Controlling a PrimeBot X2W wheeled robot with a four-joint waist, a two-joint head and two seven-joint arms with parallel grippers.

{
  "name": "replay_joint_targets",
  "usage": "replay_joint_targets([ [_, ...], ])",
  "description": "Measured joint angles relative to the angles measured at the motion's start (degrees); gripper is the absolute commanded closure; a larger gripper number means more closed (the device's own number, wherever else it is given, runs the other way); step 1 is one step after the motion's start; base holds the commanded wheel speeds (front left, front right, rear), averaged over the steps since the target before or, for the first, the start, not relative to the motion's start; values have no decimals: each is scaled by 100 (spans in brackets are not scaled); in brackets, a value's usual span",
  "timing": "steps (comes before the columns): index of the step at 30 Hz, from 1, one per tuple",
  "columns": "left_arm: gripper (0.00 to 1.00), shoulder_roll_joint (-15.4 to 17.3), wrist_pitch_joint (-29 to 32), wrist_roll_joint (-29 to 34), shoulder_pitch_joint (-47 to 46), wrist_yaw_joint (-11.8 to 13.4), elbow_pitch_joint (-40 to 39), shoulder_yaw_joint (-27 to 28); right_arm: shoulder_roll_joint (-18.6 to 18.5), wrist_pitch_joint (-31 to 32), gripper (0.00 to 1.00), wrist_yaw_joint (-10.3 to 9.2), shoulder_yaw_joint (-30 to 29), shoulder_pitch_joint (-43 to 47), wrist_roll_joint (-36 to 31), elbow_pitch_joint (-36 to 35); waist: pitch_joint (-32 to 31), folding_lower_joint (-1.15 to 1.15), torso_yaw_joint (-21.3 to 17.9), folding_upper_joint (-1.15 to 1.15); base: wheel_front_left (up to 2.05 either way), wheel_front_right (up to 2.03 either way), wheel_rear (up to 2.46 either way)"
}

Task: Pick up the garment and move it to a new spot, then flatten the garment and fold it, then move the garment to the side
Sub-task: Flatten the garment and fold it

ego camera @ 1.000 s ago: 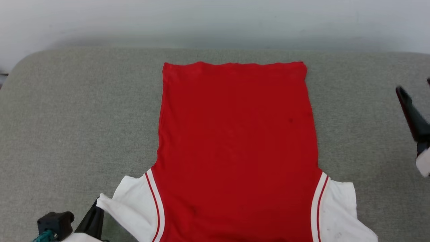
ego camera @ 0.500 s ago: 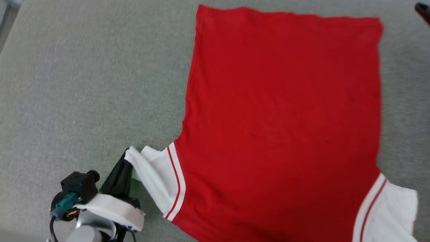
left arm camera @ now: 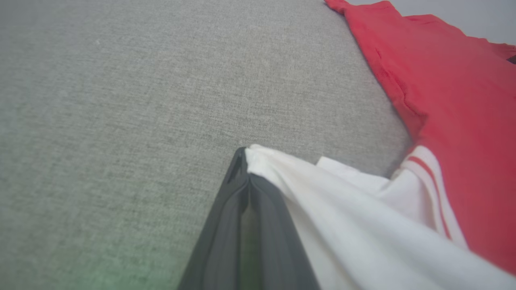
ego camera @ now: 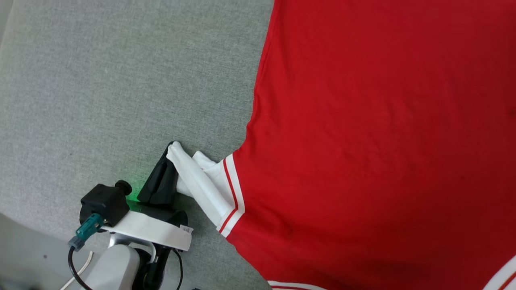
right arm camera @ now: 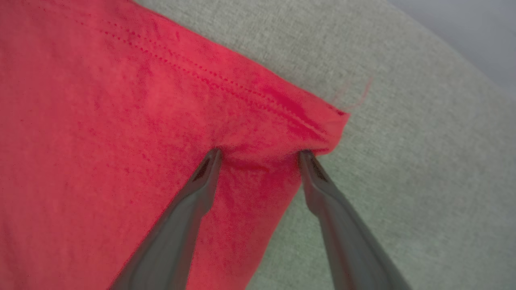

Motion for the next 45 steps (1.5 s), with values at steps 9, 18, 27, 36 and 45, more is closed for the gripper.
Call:
replay_joint_targets([
  [9,100,-325,-26,313,-81,-286,92,326,-252,159,100,-1,-62,42,130,-92,260,-3,151,0,0,0,0],
  [18,100,-482,-1,542,-53,-427,297,579,-67,-517,100,0,-107,91,242,-51,-14,-1,13,0,0,0,0],
  [27,100,-474,9,667,361,-457,436,770,-554,-1393,100,0,530,656,943,-568,-737,-1,-246,0,0,0,0],
  [36,100,-364,46,649,909,-371,482,890,-1249,-2030,100,0,514,2324,1820,-1440,-1570,-1,-595,0,0,0,0],
  [45,100,-193,144,601,1382,-208,334,1000,-1535,-2183,100,0,-134,4739,2210,-2143,-2194,-2,-989,0,0,0,0],
])
